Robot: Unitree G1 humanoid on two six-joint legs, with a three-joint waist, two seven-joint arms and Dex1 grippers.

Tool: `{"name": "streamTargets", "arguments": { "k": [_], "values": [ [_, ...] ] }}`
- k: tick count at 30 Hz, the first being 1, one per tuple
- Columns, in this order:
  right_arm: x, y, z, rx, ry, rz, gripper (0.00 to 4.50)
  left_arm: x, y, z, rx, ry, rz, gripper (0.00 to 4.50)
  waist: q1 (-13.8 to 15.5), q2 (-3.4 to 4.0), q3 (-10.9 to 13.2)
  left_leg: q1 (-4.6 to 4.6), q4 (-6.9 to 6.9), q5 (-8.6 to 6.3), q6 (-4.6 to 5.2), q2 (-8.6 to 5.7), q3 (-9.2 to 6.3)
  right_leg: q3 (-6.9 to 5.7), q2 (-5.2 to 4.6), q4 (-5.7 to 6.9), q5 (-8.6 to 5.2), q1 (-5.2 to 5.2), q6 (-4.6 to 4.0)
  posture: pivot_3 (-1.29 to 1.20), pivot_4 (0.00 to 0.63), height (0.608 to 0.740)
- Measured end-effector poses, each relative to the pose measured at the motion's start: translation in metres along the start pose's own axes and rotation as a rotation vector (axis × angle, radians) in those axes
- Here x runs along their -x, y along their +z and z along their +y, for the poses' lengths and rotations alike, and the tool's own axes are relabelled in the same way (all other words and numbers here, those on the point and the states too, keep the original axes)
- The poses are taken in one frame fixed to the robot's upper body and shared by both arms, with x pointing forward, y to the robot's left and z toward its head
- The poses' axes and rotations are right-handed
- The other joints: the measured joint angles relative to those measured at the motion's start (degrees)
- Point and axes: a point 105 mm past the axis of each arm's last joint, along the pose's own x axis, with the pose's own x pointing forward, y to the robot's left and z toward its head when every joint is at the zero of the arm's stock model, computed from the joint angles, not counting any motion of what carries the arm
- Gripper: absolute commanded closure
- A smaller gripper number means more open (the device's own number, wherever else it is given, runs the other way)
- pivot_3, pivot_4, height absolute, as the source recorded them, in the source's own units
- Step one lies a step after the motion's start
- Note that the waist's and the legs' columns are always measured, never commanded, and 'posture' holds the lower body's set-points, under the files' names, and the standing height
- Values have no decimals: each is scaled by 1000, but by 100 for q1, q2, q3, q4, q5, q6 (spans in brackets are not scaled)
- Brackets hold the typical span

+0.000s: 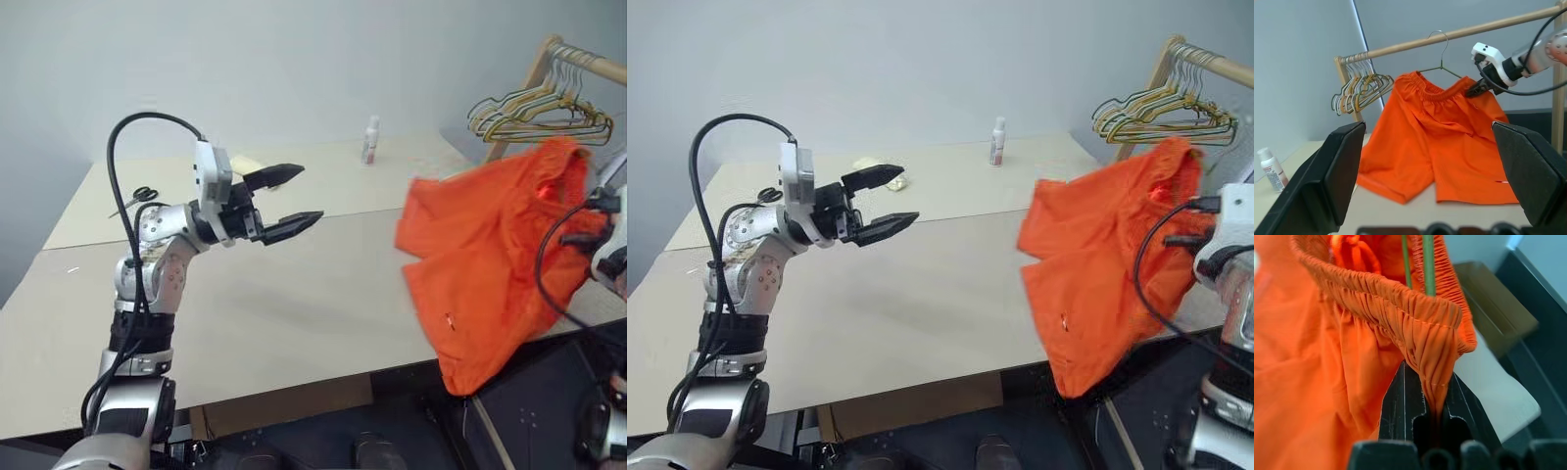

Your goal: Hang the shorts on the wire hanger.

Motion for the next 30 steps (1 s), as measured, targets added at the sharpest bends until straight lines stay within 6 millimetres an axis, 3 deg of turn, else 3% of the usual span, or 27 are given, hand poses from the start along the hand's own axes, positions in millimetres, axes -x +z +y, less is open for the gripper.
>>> {"name": "streamTargets", "arguments": {
  "k": [7,16,20,30],
  "values": [
    [-20,-10,-25,-148,-236,81,4500,-9,16,-15,114,-44,-162,23,-70,27,-22,1,-2,1,-1,-6,2,3,-3,-2,0,5,0,-140,0,740],
    [-28,20,-47,-350,-456,25,4500,-20,13,-17,130,-8,-185,23,-277,68,-48,37,-16,-1,3,-2,9,13,5,-20,0,51,0,-133,0,740],
    [-33,21,-56,-420,-476,71,4500,-22,11,-21,122,-15,-177,23,-297,75,-43,87,-27,-9,17,-2,12,15,6,-52,-1,104,1,-138,0,740],
    [-33,56,-73,-644,-314,58,4500,-20,7,-23,123,-33,-161,23,-398,85,-35,122,-84,-13,24,-4,27,19,16,-113,-1,170,6,-188,0,740]
  ]
}}
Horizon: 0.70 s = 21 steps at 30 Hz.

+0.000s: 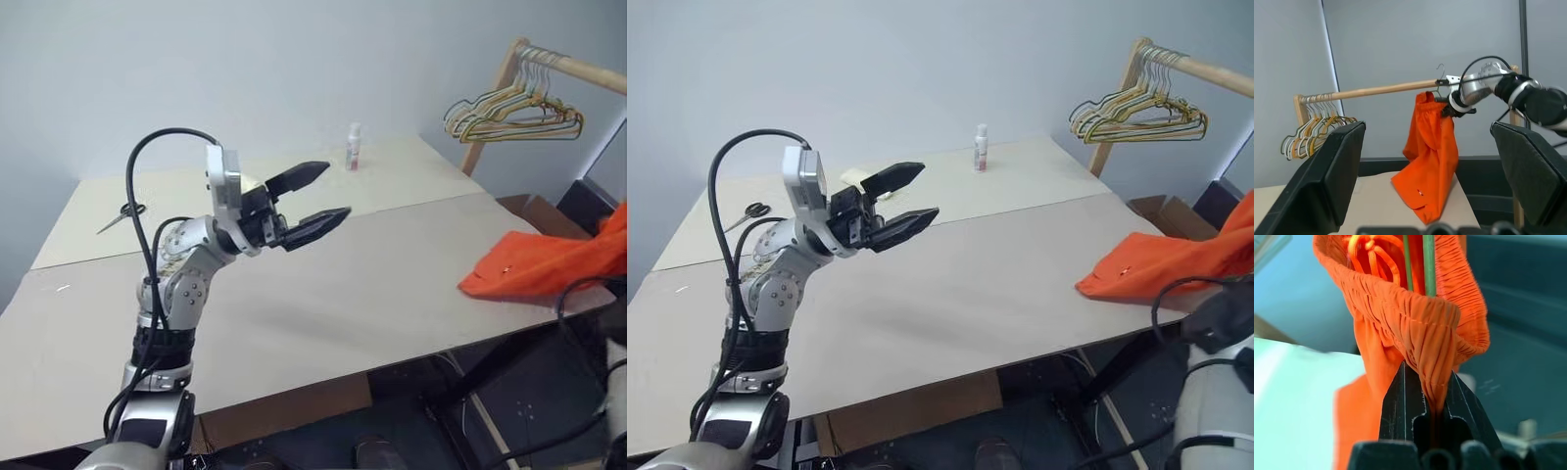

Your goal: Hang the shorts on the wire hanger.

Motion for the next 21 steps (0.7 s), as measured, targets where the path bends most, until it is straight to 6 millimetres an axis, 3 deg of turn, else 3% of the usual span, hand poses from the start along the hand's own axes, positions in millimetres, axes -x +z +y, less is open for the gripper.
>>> {"name": "streamTargets", "arguments": {
  "k": [17,21],
  "values": [
    [-15,-27,0,-19,-17,115,4500,-4,-5,-2,35,-20,-24,23,-195,-11,10,24,-21,-7,12,4,72,77,3,-5,3,1,25,-147,0,740],
    [-19,-35,-4,112,-67,102,3257,-5,-4,-3,29,-19,-30,0,-192,-16,13,24,-20,-9,15,5,82,85,3,-13,8,1,33,-140,0,740]
  ]
}}
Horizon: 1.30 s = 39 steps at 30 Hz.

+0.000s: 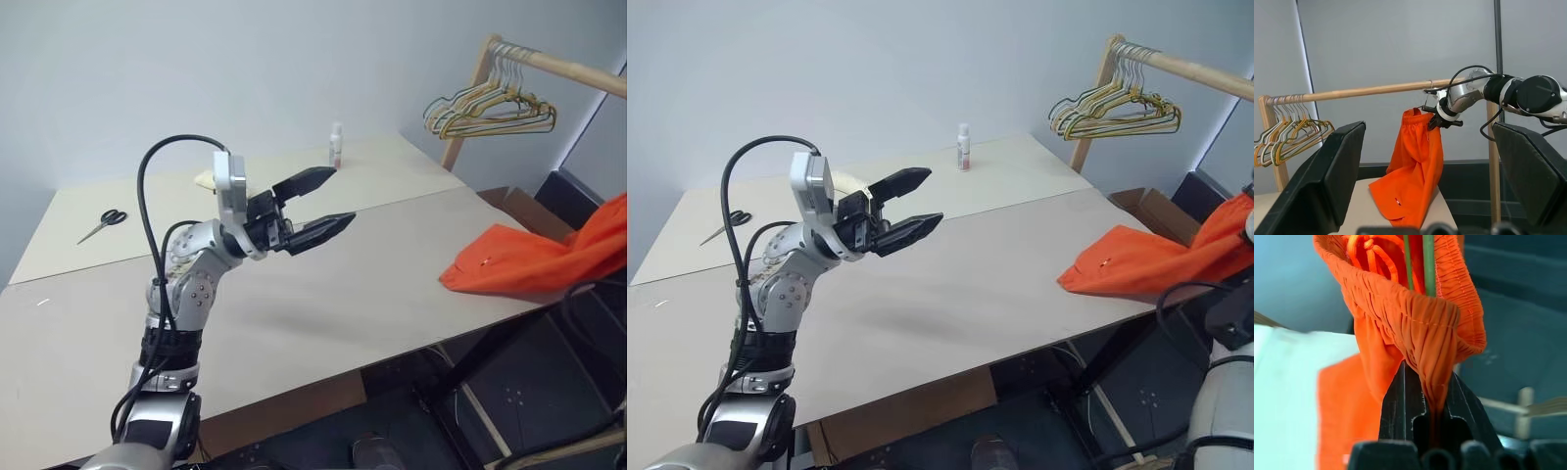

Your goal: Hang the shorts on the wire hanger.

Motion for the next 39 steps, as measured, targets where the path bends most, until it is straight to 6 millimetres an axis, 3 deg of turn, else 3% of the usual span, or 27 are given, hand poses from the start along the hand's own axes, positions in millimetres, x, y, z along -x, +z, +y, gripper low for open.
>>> {"name": "streamTargets", "arguments": {
  "k": [9,16,20,24,28,31,36,39],
  "values": [
    [-2,-1,-4,69,-58,-24,25,-2,5,-2,-18,-8,-23,0,35,-1,2,-6,0,-3,5,0,5,4,-1,-21,9,0,14,-136,0,740],
    [-5,-5,-4,180,-115,-62,25,-3,5,-3,-18,-7,-33,0,33,1,1,-10,0,-8,14,0,10,11,-2,-36,17,0,24,-137,0,740],
    [3,10,-12,358,-271,-223,25,-3,6,-2,-26,2,-39,0,54,5,-1,-18,2,-11,19,1,10,12,-3,-46,22,-2,31,-140,0,740],
    [32,38,-7,539,-462,-503,25,-2,4,-2,-27,6,-34,0,58,13,-6,-21,4,-13,22,1,12,17,-5,-51,25,-6,36,-140,0,740],
    [64,60,16,627,-512,-741,25,-2,4,-1,-30,8,-29,0,56,13,-6,-7,4,-13,22,1,11,16,-4,-58,29,-6,39,-134,0,740],
    [81,63,41,653,-454,-882,25,-1,4,-1,-30,8,-27,0,54,13,-6,2,4,-13,23,2,11,15,-4,-61,31,-5,40,-123,0,740],
    [92,51,75,744,-282,-1000,25,1,5,1,-35,13,-20,0,104,12,-5,3,4,-16,27,1,9,13,-5,-66,33,-6,43,-74,0,740],
    [94,30,99,796,-94,-1006,25,3,5,3,-42,16,-4,0,151,10,-5,11,5,-16,28,2,9,13,-4,-66,35,-5,43,-40,0,740]
  ]
}}
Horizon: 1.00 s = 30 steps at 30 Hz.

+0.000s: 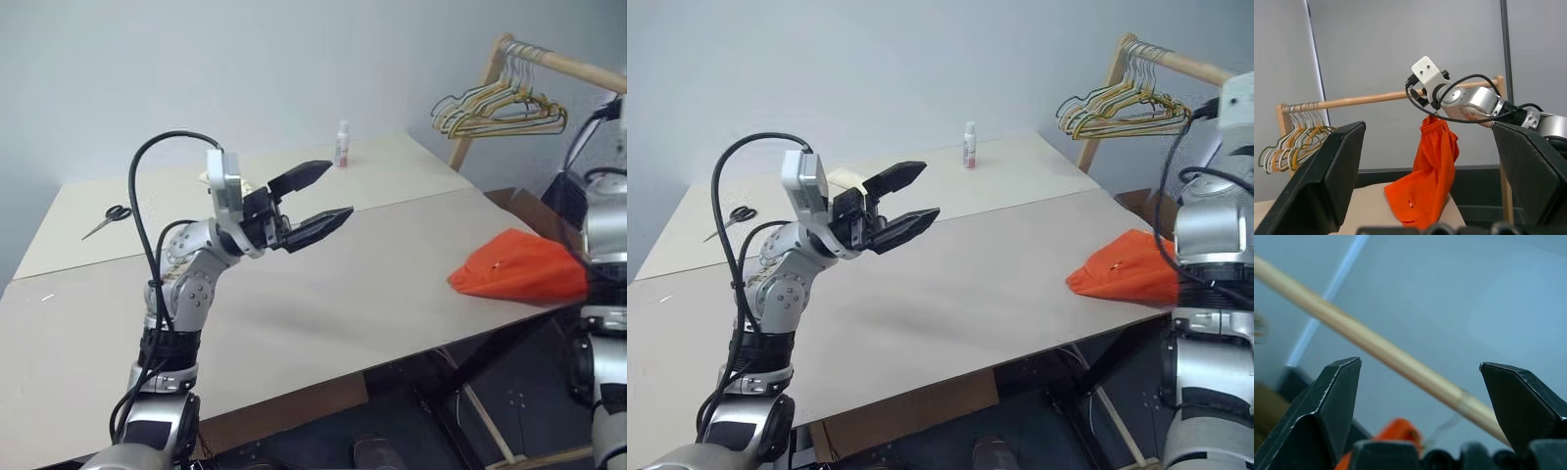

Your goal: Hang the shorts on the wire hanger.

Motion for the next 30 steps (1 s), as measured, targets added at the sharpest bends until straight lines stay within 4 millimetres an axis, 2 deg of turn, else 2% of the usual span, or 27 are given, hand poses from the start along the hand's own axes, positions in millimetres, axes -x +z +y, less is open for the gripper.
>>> {"name": "streamTargets", "arguments": {
  "k": [7,11,13,16,19,22,25,30],
  "values": [
    [43,14,79,-65,497,-137,25,13,1,9,-48,67,66,0,204,-3,2,8,-2,-1,1,0,-1,-3,0,1,3,1,-1,15,0,740],
    [64,25,102,-84,686,-246,25,30,-12,14,-61,145,155,0,374,-9,5,4,-5,0,-1,1,-2,-6,0,2,5,-11,-5,50,0,740],
    [86,27,116,-83,842,-317,25,43,-19,16,-79,191,224,0,475,-21,7,5,-8,0,-2,7,-4,-10,5,1,5,-13,-8,59,0,740],
    [117,16,135,-38,1018,-360,25,55,-24,16,-94,222,281,0,629,-32,12,-16,-5,1,-5,1,-5,-14,-6,4,7,-34,-12,82,0,740],
    [145,2,148,29,1180,-374,25,73,-27,13,-104,248,342,0,767,-37,10,-55,-5,16,-31,-2,-5,-15,-10,13,11,-80,-17,92,0,740],
    [163,-14,154,65,1287,-347,25,90,-34,11,-80,272,394,0,874,-39,11,-66,-5,28,-51,-2,-7,-21,-9,12,13,-92,-22,99,0,740],
    [180,-18,155,88,1385,-356,25,99,-39,7,-60,273,421,0,966,-42,13,-65,-5,17,-32,1,-9,-25,-8,10,16,-89,-27,98,0,740],
    [215,-42,144,191,1615,-299,25,116,-53,2,-11,291,470,0,1093,-61,16,-64,-4,15,-28,5,-13,-34,-2,8,18,-86,-32,94,0,740]
  ]
}}
